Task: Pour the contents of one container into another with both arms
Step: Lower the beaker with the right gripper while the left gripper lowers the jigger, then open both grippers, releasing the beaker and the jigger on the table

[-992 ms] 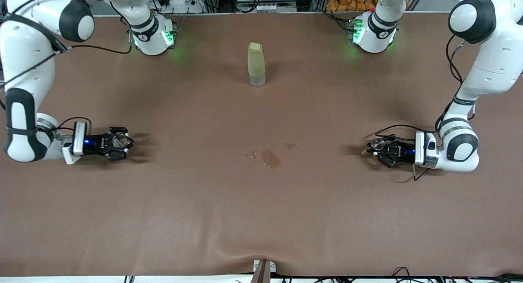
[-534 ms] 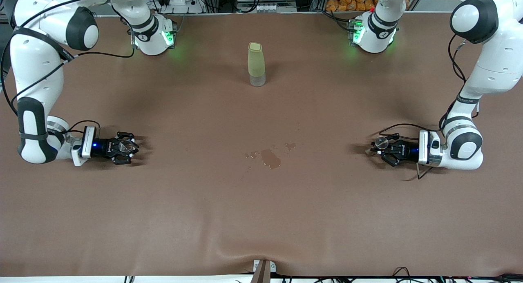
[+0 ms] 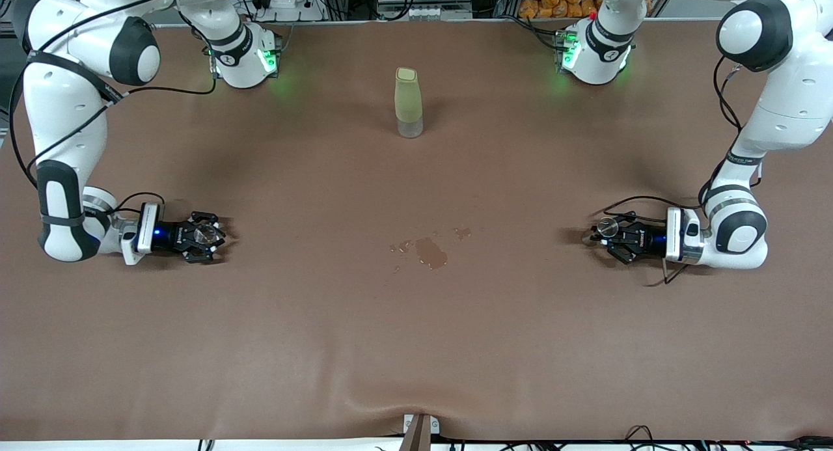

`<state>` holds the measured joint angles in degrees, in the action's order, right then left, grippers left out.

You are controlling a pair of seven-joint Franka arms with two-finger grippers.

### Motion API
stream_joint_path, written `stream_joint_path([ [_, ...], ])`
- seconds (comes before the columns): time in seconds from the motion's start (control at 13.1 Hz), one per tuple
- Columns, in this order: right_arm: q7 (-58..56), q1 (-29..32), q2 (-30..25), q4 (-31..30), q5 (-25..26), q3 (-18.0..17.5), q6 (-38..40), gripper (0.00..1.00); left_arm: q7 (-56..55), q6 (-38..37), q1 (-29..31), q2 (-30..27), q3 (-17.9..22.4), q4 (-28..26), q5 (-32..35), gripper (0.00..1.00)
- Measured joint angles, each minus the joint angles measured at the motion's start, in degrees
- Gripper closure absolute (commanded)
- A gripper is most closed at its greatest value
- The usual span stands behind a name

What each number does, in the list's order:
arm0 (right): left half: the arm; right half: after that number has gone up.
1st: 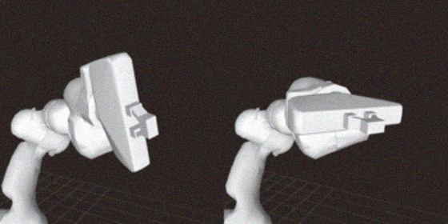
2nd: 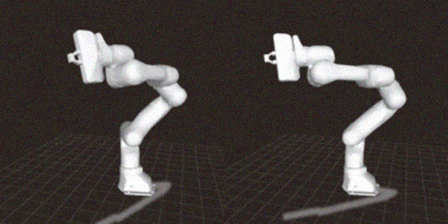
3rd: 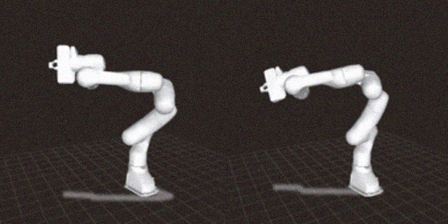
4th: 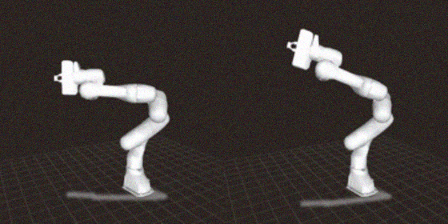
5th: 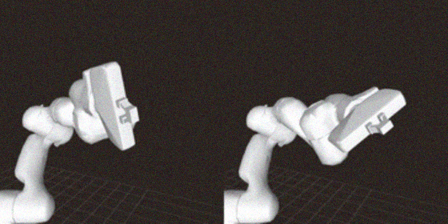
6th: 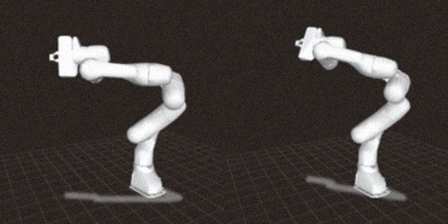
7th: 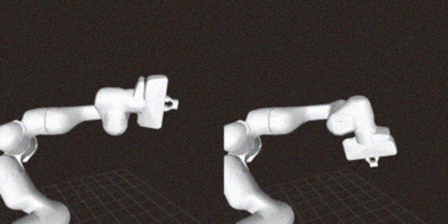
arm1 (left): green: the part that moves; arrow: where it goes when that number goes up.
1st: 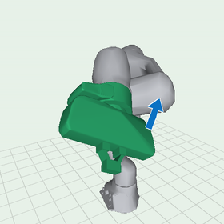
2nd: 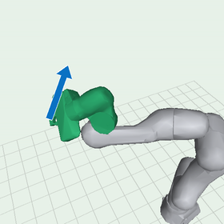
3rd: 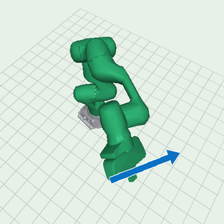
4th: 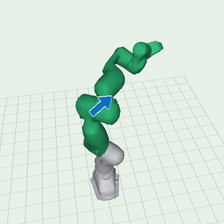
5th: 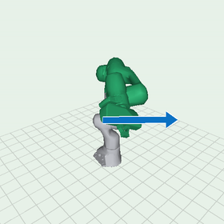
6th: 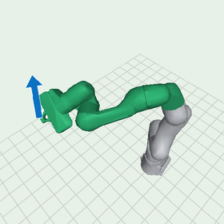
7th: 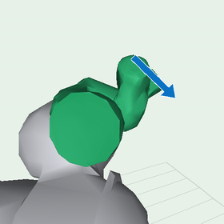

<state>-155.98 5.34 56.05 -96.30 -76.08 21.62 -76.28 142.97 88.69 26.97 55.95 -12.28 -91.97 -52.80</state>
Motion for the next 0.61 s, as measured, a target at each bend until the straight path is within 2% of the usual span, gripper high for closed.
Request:
stream_joint_path([
  [0.08,0.0,0.0,0.1,0.0,0.0,0.0,-0.1,1.00,0.0,-0.1,0.0,0.0,0.3,0.0,0.0,0.72],
  [0.15,0.0,0.0,0.1,0.0,0.0,-0.1,-0.3,0.86,0.0,-0.3,0.1,0.0,0.6,0.2,0.0,0.39],
  [0.23,0.0,0.0,0.1,0.0,0.0,-0.1,-0.5,0.50,0.0,-0.3,0.1,0.0,0.8,0.3,0.0,0.00],
  [0.38,0.0,0.0,0.1,0.0,0.0,-0.1,-0.7,0.06,0.0,-0.3,0.2,0.0,1.0,0.4,0.0,0.00],
  [0.46,0.0,0.0,0.1,0.0,0.0,-0.1,-0.7,0.00,0.0,-0.3,0.2,0.0,1.1,0.4,0.0,0.00],
  [0.61,0.0,0.0,0.1,0.0,-0.1,-0.1,-0.7,0.00,0.0,-0.3,0.1,0.0,1.1,0.4,0.0,0.00],
])
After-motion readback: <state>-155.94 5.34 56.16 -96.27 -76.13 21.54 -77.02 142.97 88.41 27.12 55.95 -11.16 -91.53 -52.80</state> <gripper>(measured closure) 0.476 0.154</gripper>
